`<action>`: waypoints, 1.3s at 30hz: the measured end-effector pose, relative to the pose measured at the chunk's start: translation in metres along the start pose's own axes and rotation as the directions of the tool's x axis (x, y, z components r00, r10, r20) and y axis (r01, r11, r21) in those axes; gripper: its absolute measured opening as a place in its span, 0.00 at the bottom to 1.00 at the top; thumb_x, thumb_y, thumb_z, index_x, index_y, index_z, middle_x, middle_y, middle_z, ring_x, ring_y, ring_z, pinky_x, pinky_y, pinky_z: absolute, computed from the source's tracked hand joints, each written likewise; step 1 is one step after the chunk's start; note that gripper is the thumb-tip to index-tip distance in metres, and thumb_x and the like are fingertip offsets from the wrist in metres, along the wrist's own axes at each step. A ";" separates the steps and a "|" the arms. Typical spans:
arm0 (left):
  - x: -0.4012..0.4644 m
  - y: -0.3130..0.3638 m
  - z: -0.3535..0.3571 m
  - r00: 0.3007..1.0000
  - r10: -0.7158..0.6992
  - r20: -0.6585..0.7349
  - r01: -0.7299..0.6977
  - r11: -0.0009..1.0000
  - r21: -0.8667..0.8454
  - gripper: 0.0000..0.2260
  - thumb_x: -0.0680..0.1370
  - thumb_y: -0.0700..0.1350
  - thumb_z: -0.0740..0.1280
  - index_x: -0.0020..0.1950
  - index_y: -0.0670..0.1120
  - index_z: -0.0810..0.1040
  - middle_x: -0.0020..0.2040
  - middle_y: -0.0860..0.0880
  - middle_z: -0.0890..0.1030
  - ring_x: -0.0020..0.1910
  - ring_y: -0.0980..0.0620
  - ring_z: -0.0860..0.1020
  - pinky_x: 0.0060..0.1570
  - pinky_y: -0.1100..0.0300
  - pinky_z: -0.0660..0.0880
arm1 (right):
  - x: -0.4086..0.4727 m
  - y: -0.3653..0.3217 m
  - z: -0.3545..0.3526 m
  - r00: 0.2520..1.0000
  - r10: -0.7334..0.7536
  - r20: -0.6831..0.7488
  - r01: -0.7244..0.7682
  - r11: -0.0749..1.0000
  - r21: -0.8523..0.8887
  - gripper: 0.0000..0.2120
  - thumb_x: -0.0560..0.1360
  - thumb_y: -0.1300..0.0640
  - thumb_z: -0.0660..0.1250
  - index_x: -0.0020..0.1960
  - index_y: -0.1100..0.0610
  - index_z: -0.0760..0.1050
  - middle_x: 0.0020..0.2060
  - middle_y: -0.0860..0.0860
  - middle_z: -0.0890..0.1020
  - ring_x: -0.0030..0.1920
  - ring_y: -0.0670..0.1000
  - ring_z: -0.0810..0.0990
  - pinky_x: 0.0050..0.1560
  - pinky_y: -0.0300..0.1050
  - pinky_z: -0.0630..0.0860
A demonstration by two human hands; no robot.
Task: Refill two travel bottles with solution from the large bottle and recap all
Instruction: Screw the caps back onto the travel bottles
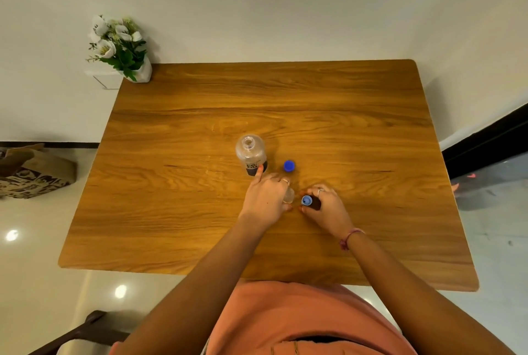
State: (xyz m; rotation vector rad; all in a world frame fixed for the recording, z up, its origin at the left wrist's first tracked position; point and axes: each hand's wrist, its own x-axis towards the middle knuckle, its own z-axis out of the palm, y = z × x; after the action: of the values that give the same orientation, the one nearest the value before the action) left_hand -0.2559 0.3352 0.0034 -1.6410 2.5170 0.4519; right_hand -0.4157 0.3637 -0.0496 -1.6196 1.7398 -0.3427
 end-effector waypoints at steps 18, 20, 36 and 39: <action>0.006 0.001 0.009 0.992 -0.119 -0.041 0.117 0.991 -0.061 0.14 0.75 0.53 0.68 0.60 0.54 0.77 0.55 0.53 0.82 0.57 0.52 0.77 0.58 0.58 0.65 | -0.006 -0.012 -0.007 0.996 -0.083 0.024 0.082 0.995 0.055 0.12 0.73 0.59 0.68 0.56 0.59 0.77 0.54 0.52 0.76 0.53 0.49 0.75 0.53 0.37 0.68; 0.005 0.002 0.007 0.992 -0.118 -0.044 0.114 0.989 -0.094 0.14 0.74 0.53 0.68 0.59 0.53 0.77 0.54 0.52 0.82 0.57 0.52 0.77 0.57 0.58 0.66 | -0.007 -0.014 -0.009 0.996 -0.086 0.019 0.085 0.994 0.066 0.12 0.73 0.58 0.68 0.56 0.58 0.77 0.54 0.52 0.76 0.52 0.48 0.75 0.54 0.39 0.70; -0.002 -0.002 -0.052 0.981 -0.091 -0.170 -0.068 0.666 -0.743 0.17 0.66 0.42 0.76 0.54 0.51 0.81 0.53 0.49 0.81 0.53 0.55 0.79 0.53 0.63 0.75 | -0.018 -0.048 -0.057 0.965 -0.167 -0.204 0.226 0.922 0.314 0.11 0.70 0.61 0.72 0.51 0.55 0.77 0.47 0.46 0.75 0.49 0.48 0.78 0.49 0.38 0.77; -0.005 -0.001 -0.071 0.979 -0.078 -0.189 -0.113 0.563 -0.819 0.17 0.64 0.42 0.76 0.49 0.57 0.79 0.54 0.48 0.81 0.52 0.54 0.80 0.56 0.60 0.75 | -0.022 -0.062 -0.066 0.952 -0.190 -0.239 0.266 0.901 0.343 0.11 0.70 0.62 0.73 0.50 0.54 0.77 0.47 0.47 0.76 0.49 0.48 0.78 0.49 0.41 0.78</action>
State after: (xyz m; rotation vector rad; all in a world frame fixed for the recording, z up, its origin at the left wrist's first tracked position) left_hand -0.2475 0.3175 0.0717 -1.9717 2.6088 1.8075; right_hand -0.4136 0.3554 0.0436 -1.5469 1.5080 -0.9220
